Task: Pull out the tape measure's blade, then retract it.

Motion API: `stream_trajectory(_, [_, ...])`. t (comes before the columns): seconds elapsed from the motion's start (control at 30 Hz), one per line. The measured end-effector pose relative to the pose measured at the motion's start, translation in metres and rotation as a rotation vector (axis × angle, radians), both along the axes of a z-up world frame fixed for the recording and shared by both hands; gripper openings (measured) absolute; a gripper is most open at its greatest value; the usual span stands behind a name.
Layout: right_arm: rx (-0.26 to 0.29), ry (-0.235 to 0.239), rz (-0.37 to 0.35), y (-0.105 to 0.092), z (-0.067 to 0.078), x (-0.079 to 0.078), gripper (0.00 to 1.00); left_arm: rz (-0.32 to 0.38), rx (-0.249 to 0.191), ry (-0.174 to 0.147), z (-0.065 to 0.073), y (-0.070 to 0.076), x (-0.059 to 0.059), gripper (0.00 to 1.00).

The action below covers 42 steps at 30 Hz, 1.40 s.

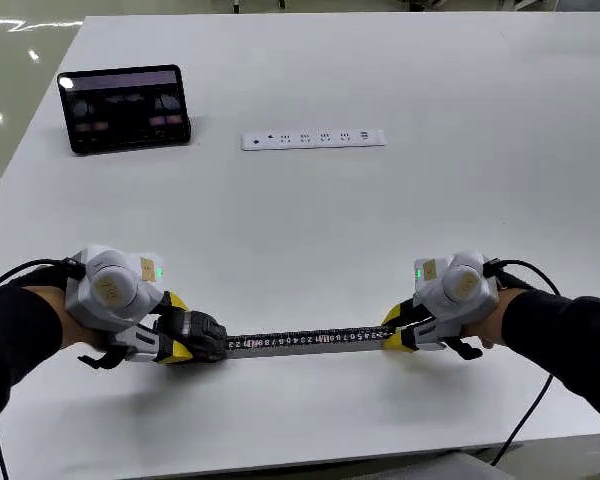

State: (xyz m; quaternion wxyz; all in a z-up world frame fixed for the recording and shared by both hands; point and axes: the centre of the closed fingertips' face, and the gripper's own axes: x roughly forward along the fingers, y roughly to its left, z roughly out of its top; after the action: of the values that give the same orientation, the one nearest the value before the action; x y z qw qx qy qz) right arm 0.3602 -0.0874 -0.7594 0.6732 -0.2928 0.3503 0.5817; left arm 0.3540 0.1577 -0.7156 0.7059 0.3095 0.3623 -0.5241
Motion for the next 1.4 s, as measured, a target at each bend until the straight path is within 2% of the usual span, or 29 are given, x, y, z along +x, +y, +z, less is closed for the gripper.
stream_trajectory(0.33, [-0.006,0.001,-0.009,-0.0073,0.0,0.0008,0.1,0.002,0.0,0.0,0.0002,0.0001,0.0001,0.3])
stream_trajectory(1.0, [0.006,0.022,-0.032,-0.0075,0.0,0.0015,0.11,0.013,-0.003,0.002,-0.0001,-0.0008,0.0017,0.3])
stream_trajectory(1.07, [-0.002,0.017,-0.015,-0.0066,0.0001,0.001,0.11,-0.013,0.012,-0.004,-0.0004,-0.0014,0.0017,0.31])
stream_trajectory(1.2, [-0.023,-0.002,0.02,-0.0054,-0.0002,0.0001,0.12,-0.008,0.014,-0.007,-0.0012,-0.0028,0.0031,0.31])
stream_trajectory(1.4, [-0.038,-0.003,0.012,-0.0046,-0.0003,0.0007,0.12,0.004,0.02,-0.01,-0.0011,-0.0022,0.0031,0.31])
